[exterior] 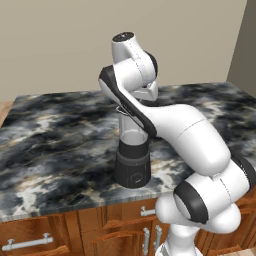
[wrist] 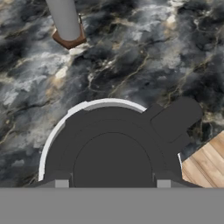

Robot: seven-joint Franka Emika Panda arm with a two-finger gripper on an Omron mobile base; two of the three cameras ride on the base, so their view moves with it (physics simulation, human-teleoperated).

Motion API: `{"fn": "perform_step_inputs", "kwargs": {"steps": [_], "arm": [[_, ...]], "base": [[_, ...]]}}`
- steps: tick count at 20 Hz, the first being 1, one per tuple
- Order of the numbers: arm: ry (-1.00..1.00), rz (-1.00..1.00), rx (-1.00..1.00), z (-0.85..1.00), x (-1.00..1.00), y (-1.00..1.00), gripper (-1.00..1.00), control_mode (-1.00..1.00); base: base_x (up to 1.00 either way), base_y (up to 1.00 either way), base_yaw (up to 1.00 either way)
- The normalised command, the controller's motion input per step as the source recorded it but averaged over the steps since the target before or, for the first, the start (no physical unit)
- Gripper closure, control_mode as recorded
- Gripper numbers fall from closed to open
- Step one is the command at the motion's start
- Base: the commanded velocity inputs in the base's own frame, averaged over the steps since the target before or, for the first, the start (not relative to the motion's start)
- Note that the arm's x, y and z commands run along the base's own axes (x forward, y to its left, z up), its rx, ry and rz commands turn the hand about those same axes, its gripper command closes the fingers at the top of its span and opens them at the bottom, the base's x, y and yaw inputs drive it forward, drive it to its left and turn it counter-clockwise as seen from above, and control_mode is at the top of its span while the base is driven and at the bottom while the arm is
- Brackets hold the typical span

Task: Close the lid blender by securely placing the lid on top.

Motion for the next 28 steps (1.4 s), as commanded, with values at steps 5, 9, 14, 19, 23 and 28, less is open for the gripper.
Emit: {"fn": "perform_step_inputs", "kwargs": {"steps": [5,9,14,19,23,28], "arm": [[0.0,0.0,0.02,-0.37,0.0,0.0,-1.0,-1.0],[0.0,0.0,0.02,-0.24,-0.08,-0.04,-1.0,-1.0],[-0.01,0.0,0.05,-0.04,-0.02,-0.14,-1.0,-1.0],[-0.11,0.0,0.01,0.0,-0.2,-0.08,-1.0,-1.0],[-0.15,0.0,0.0,0.02,-0.43,-0.01,-1.0,-1.0],[-0.22,0.01,0.02,0.2,-0.91,-0.01,-1.0,-1.0]], "base": [[0.0,0.0,0.0],[0.0,0.0,0.0],[0.0,0.0,0.0],[0.0,0.0,0.0],[0.0,0.0,0.0],[0.0,0.0,0.0]]}}
